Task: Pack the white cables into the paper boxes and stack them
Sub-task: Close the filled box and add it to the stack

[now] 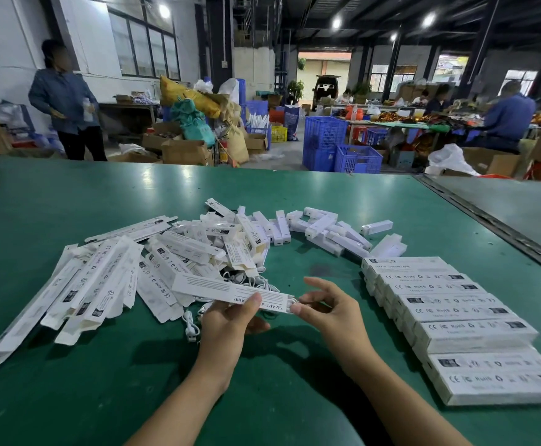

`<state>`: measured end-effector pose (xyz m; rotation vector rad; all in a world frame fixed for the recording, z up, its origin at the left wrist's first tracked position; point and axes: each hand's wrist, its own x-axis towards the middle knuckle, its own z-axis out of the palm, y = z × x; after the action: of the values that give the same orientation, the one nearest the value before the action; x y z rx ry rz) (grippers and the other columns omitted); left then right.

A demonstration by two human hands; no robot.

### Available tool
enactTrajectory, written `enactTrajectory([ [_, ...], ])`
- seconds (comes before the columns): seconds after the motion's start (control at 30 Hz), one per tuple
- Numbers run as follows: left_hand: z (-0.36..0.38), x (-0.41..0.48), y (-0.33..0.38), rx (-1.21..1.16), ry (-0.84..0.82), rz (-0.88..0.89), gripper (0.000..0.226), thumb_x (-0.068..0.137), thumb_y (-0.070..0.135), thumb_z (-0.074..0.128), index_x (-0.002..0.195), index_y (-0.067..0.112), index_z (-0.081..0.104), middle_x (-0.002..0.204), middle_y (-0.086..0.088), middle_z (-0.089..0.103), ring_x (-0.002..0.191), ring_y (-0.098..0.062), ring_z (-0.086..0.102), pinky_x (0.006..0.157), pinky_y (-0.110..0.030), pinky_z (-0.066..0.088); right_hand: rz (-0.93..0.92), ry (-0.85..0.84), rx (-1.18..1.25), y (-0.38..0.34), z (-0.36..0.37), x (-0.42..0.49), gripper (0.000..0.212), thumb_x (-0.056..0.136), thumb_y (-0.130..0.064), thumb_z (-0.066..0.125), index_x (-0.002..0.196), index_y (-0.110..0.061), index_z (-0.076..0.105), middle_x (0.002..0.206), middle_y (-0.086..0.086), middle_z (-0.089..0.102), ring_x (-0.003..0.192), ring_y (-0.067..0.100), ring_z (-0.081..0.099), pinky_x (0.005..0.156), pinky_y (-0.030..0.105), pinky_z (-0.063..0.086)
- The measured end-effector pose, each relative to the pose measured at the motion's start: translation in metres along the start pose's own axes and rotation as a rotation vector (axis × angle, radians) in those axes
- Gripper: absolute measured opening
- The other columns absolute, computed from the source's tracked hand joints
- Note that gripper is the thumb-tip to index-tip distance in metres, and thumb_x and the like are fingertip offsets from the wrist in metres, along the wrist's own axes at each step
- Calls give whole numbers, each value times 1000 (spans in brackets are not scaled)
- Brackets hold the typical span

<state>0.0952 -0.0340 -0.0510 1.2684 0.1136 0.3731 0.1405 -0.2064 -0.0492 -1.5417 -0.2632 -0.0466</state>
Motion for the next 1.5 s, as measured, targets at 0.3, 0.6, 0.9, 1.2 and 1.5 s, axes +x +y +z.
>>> enactTrajectory([
  [0.3,-2,0,1,8,-34,1,20,75,28,75,90,14,75,88,-7,76,71,-20,70,64,-29,59,133,-45,166,-3,-1,-1,62,59,-25,85,115,-11,63,87,11,76,80,19,73,73,22,56],
  [0.6,-6,0,1,107,-5,95,19,71,38,77,83,23,77,76,-4,75,61,-15,69,59,-18,53,282,-32,259,-4,12,-8,45,74,-14,80,115,-15,62,94,9,76,80,15,73,61,17,52],
  [0.9,-4,2,-3,222,-49,142,35,81,44,65,99,15,69,74,2,74,59,-9,65,58,-15,51,108,-75,45,-4,10,-9,17,72,-9,83,84,-20,78,80,6,75,71,11,64,67,19,51],
  [1.2,-4,3,-6,183,-57,187,91,79,42,66,153,38,13,74,1,72,62,-11,64,67,-25,53,-262,3,-406,1,16,-14,22,73,-14,83,74,-27,64,77,-8,65,67,9,60,59,18,42],
  [1.5,-4,0,-10,306,-237,245,45,90,49,65,130,62,48,103,7,75,94,-11,72,86,-23,53,-323,51,-346,-1,21,-19,26,82,-17,76,74,-31,55,69,-9,66,57,5,60,55,17,47],
])
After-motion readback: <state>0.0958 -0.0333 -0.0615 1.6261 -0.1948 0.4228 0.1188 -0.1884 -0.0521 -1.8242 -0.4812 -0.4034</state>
